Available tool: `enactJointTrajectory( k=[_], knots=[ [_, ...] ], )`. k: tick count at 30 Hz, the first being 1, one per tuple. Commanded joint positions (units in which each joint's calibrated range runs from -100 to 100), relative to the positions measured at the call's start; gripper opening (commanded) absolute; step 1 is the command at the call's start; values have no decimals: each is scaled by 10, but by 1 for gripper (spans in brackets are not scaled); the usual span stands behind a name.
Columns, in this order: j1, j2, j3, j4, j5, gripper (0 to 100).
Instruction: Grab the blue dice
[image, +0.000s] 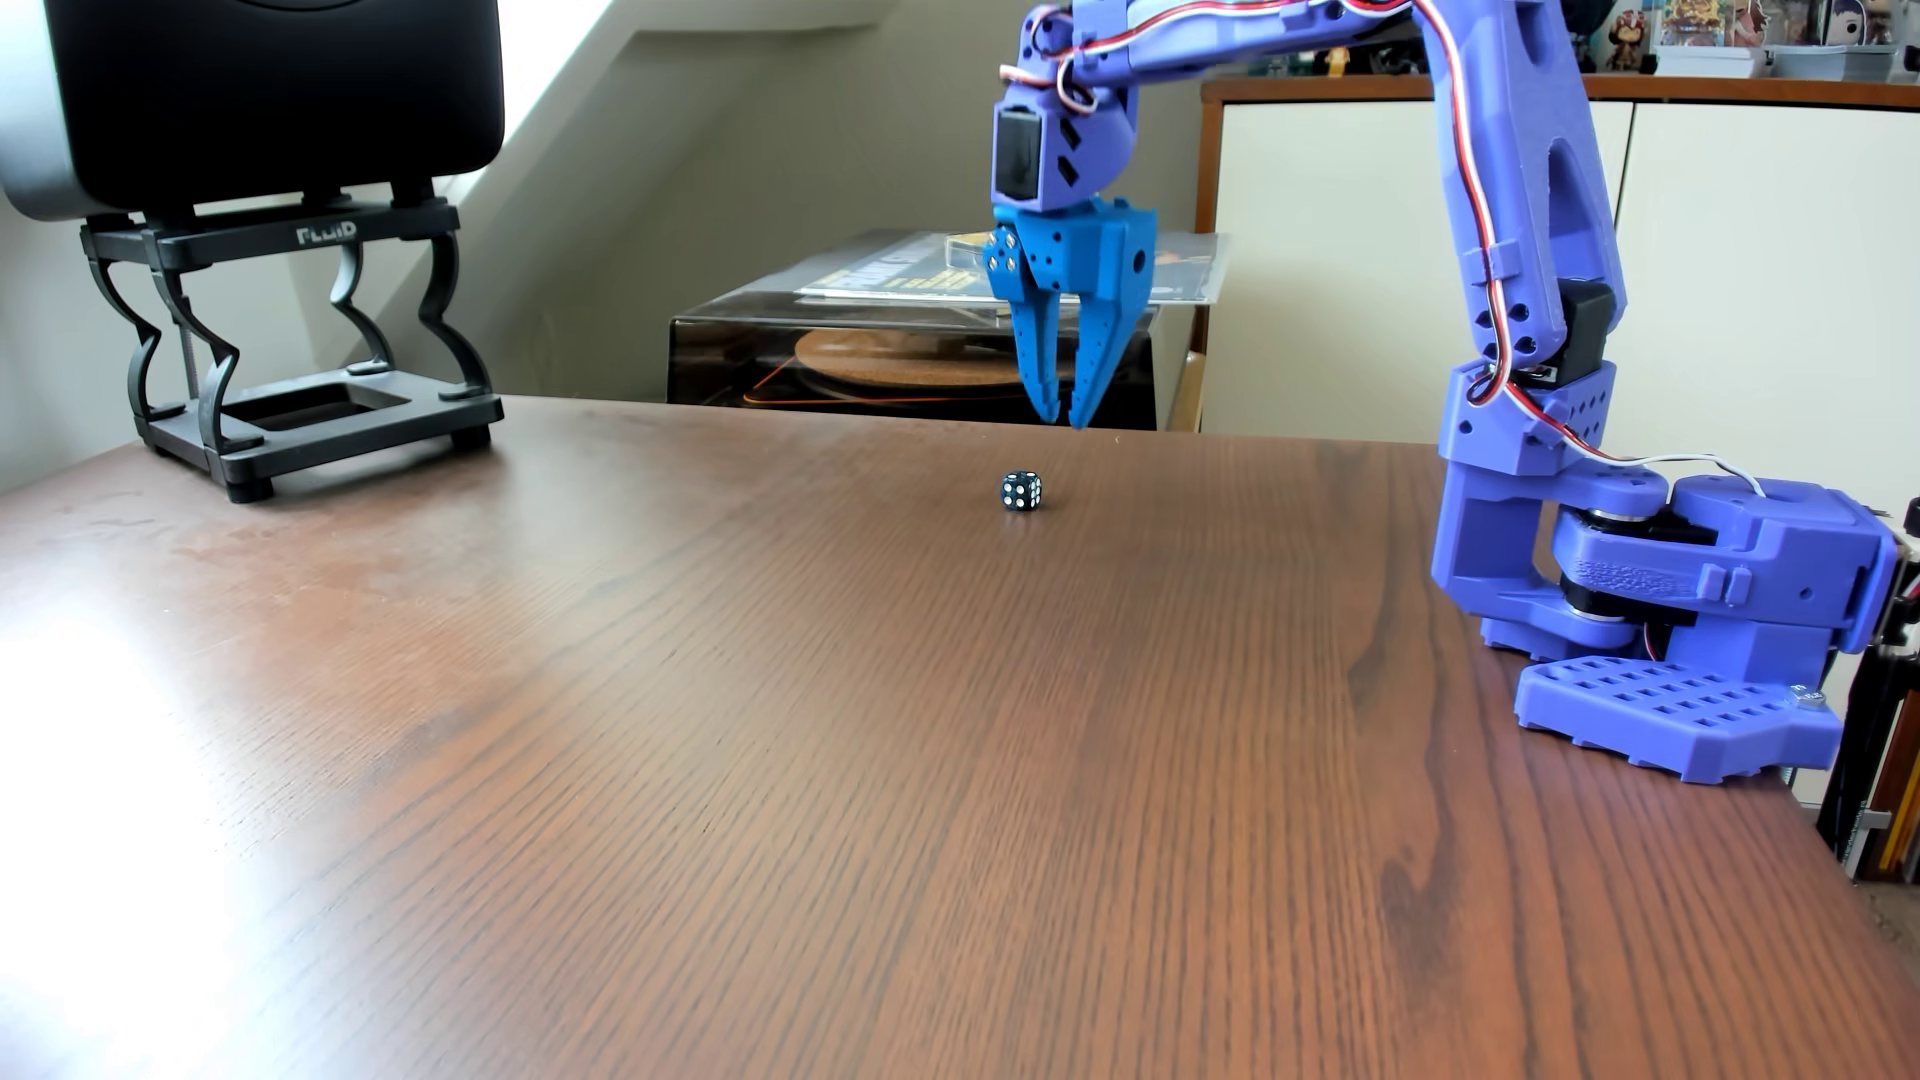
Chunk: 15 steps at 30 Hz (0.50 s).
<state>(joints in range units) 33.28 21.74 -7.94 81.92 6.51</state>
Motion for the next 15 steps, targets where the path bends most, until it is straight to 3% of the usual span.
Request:
enactJointTrajectory(
  k=[1, 5, 15],
  knots=[
    [-5, -17, -13, -11, 11, 24],
    [-10, -11, 0, -12, 21, 29],
    [-39, -10, 36, -12, 29, 29]
  ],
)
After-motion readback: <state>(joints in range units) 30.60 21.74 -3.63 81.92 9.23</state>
